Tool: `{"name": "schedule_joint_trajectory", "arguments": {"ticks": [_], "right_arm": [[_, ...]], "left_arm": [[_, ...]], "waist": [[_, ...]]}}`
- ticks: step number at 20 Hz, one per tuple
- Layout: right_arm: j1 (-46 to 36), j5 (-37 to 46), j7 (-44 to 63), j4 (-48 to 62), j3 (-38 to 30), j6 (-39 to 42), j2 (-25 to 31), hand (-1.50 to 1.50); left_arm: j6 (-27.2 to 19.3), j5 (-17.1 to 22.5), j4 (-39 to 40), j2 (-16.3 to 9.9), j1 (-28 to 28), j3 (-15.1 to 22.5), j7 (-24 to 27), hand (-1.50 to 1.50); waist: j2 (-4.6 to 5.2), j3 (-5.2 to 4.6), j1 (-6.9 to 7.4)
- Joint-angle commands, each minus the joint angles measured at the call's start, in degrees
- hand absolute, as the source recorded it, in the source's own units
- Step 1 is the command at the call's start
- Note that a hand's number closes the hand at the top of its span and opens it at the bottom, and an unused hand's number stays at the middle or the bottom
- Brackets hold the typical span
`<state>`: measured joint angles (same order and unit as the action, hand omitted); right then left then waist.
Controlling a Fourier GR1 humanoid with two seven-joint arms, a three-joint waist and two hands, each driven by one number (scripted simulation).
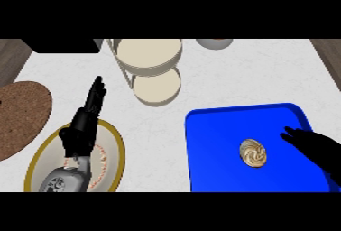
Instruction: Pick the cupcake from the tray and place it in the tiered basket
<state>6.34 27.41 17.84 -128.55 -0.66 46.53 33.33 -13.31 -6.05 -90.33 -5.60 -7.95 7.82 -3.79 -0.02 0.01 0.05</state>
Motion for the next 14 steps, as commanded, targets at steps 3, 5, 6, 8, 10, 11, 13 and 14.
{"name": "schedule_joint_trajectory", "arguments": {"ticks": [3, 5, 6, 8, 10, 11, 13, 14], "right_arm": [[0.7, 10.7, -10.0, 1.7, 3.2, -3.2, 1.4, -1.50], [-0.3, 9.8, -10.2, 1.7, 1.1, -1.2, 0.9, -1.50], [0.8, 17.6, -9.4, 3.5, 9.5, -7.4, -2.3, -1.50], [2.0, 16.3, -9.9, 1.4, 4.5, -5.5, -2.5, -1.50], [3.5, 18.9, -10.2, 2.4, 4.6, -7.7, -3.1, -1.50], [-1.5, 18.4, -8.0, 5.9, 4.1, -6.5, -4.0, -1.50], [2.0, 18.7, -14.1, 9.5, 0.2, -10.1, -1.9, -1.50], [3.6, 21.9, -13.2, 9.1, 3.9, -11.8, -4.3, -1.50]], "left_arm": [[1.3, 0.4, 3.0, 0.6, -0.1, -1.3, 3.1, 0.00], [1.1, -0.6, 3.3, 0.9, -3.4, -1.9, 0.8, 0.00], [-1.3, -2.3, 3.1, 3.8, -1.2, 1.1, 1.9, 0.00], [1.2, -0.9, 0.4, 1.7, 1.6, -0.6, 2.0, 0.00], [2.0, 0.1, -0.7, 0.4, 2.2, -2.5, 3.3, 0.00], [1.3, -0.7, 2.1, 2.4, 0.9, -0.9, 2.8, 0.00], [2.3, -0.2, -0.9, 0.4, -0.5, -2.7, -1.2, 0.00], [0.3, -1.9, 4.8, 2.6, -1.5, -2.2, 4.0, 0.00]], "waist": [[0.03, 0.01, -0.22], [0.01, -0.01, -0.26], [0.03, 0.01, -0.11], [-0.03, -0.01, -0.18], [-0.03, -0.01, -0.19], [0.04, -0.02, -0.05], [-0.01, 0.01, -0.20], [0.03, 0.00, -0.33]]}}
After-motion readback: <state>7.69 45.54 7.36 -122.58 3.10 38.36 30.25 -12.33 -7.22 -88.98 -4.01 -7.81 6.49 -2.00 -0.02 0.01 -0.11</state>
